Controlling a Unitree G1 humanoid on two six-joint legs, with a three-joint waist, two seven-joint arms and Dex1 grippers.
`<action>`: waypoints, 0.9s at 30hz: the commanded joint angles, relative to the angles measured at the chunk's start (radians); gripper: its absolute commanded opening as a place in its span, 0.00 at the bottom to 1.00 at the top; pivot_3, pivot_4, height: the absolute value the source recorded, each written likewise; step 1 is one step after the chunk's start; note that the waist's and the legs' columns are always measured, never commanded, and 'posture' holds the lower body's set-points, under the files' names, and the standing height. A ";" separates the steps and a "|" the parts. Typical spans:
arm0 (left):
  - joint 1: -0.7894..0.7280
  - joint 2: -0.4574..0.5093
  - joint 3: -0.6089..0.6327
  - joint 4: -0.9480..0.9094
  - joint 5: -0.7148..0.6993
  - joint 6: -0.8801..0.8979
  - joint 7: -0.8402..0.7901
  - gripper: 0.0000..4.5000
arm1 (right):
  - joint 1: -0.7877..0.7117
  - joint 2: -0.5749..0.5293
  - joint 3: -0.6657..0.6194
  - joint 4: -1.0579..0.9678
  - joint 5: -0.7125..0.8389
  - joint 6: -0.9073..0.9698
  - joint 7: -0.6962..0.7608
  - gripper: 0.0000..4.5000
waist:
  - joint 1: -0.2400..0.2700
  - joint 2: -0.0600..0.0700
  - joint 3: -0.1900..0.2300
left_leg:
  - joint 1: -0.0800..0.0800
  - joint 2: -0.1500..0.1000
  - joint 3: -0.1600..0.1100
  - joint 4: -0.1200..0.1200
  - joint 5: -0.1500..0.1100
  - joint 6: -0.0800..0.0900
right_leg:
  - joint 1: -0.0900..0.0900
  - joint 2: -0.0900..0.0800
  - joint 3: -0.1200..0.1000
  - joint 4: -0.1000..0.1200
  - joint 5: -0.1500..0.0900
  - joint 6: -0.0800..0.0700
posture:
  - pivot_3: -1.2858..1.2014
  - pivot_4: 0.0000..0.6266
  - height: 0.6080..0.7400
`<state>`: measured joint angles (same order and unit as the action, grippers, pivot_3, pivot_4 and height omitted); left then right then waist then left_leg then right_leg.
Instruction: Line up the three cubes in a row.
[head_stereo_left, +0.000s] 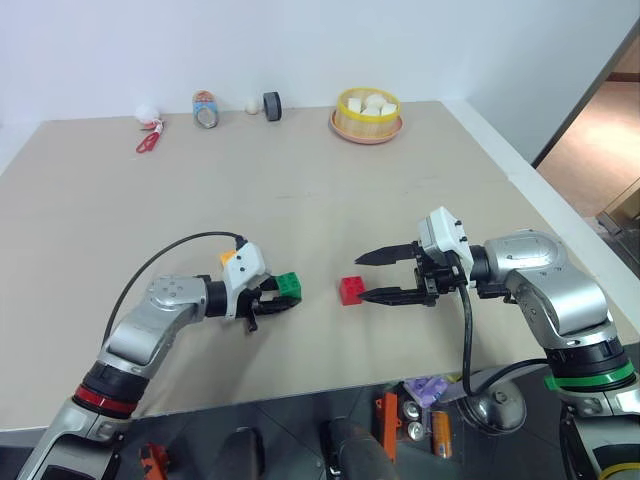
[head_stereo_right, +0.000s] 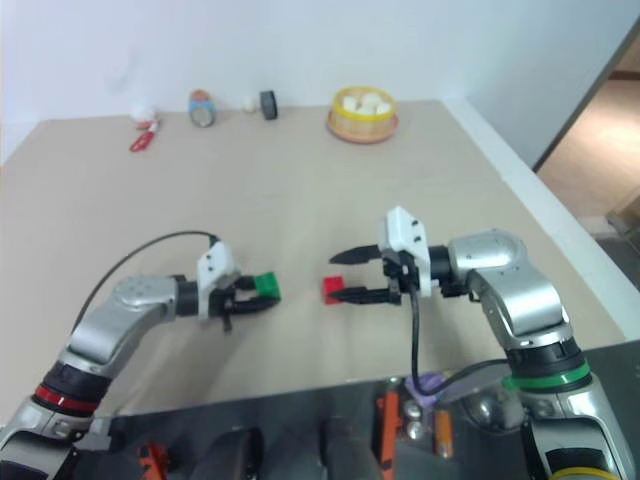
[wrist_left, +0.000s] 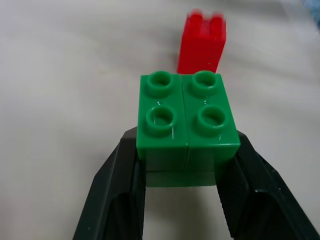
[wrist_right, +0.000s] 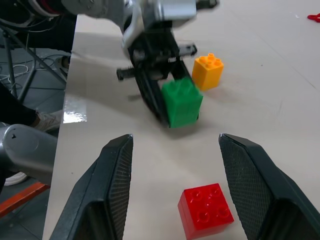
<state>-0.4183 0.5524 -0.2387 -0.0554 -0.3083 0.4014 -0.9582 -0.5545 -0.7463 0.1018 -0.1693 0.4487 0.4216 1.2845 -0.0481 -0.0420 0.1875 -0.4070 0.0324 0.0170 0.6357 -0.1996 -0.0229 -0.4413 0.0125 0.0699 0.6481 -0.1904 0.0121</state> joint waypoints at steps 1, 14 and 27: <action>-0.025 -0.019 -0.011 -0.004 0.017 -0.024 -0.017 0.30 | 0.004 -0.007 -0.034 -0.041 0.020 0.003 -0.017 0.62 | 0.000 0.000 0.000 | 0.000 0.000 0.000 0.000 0.000 0.000 | 0.000 0.000 0.000 0.000 0.000 0.000 | 0.52 0.24 1.00; -0.065 -0.064 -0.037 0.053 0.056 -0.032 -0.053 0.30 | -0.006 0.012 -0.018 -0.031 0.013 -0.006 -0.034 0.62 | 0.000 0.000 0.000 | 0.000 0.000 0.000 0.000 0.000 0.000 | 0.000 0.000 0.000 0.000 0.000 0.001 | 0.52 0.24 1.00; -0.116 -0.045 -0.010 0.215 0.078 -0.161 -0.168 0.30 | 0.041 -0.050 -0.050 -0.040 0.047 0.024 -0.002 0.62 | 0.000 0.000 0.000 | 0.000 -0.001 0.000 0.000 0.000 0.000 | 0.000 0.000 0.000 0.000 0.000 0.001 | 0.52 0.24 1.00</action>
<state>-0.5173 0.5078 -0.2736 0.1545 -0.2162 0.2661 -1.1043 -0.5082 -0.7879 0.0781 -0.1731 0.4765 0.4488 1.2852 -0.0485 -0.0420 0.1875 -0.4069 0.0320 0.0171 0.6362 -0.1996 -0.0227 -0.4411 0.0123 0.0703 0.6481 -0.1898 0.0131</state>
